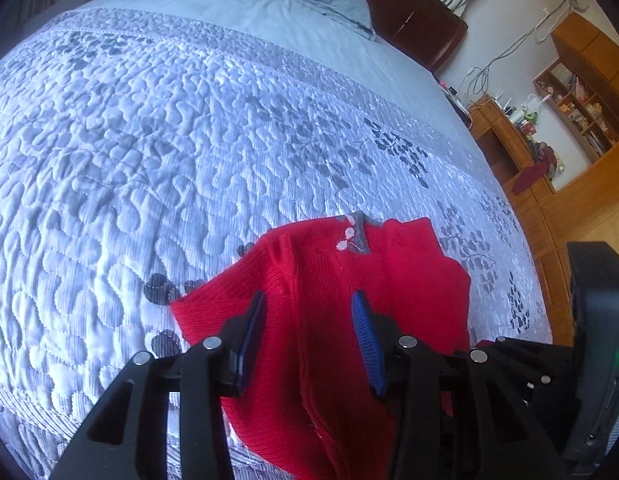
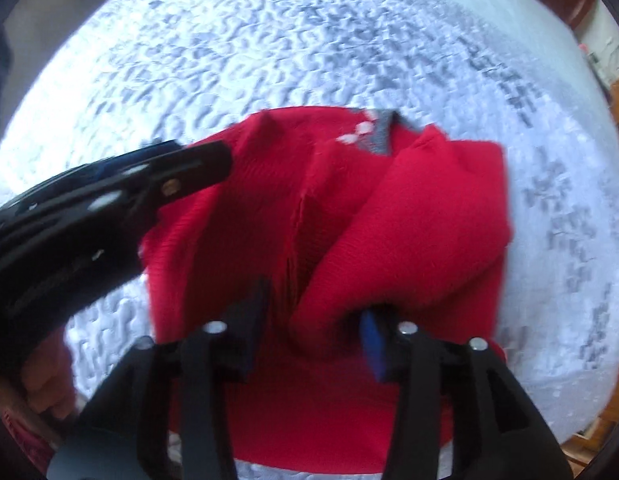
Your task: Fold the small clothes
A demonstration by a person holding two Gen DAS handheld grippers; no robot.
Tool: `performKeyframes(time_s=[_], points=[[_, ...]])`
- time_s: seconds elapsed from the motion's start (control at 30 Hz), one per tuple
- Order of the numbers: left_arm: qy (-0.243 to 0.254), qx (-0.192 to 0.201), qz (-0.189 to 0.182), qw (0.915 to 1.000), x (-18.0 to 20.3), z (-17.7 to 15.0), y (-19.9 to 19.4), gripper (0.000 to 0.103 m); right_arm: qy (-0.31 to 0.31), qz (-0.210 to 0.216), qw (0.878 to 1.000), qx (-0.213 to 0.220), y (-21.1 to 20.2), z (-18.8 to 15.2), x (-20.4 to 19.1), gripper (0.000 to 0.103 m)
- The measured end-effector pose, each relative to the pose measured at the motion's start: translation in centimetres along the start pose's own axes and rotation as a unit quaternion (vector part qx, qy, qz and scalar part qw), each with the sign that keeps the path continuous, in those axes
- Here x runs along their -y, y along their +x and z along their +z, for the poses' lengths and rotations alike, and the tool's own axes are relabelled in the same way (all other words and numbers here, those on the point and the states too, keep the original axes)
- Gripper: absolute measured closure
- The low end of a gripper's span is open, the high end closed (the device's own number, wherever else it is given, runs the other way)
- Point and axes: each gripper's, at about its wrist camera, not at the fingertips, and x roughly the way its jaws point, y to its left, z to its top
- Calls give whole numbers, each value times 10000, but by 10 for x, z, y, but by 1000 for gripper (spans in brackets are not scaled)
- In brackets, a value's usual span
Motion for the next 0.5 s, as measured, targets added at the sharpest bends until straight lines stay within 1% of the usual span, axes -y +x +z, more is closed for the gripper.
performKeyframes(time_s=[0.07, 0.1, 0.13, 0.2, 0.27, 0.33, 0.4, 0.5], points=[[6, -9, 9, 10000, -1, -1, 0, 59, -21, 117, 9998, 153, -9, -5, 0, 57], [26, -15, 10, 10000, 0, -1, 1, 59, -24, 160, 9996, 214, -14, -7, 0, 54], [45, -17, 10, 10000, 1, -2, 0, 59, -24, 240, 9992, 329, -24, -11, 2, 45], [81, -12, 17, 10000, 2, -3, 0, 58, -10, 210, 9981, 579, -43, -20, 7, 33], [87, -2, 5, 10000, 3, -2, -1, 58, -127, 67, 9959, 889, -69, -36, 13, 28], [87, 8, -16, 10000, 5, -2, -2, 58, -183, -61, 9942, 1055, -85, -53, 20, 15], [116, 10, -15, 9999, 6, -2, -2, 57, -221, -135, 9936, 1104, -90, -69, 28, 12], [170, -43, 25, 9998, 9, -4, 2, 56, -270, -254, 9953, 891, -78, -87, 36, 12]])
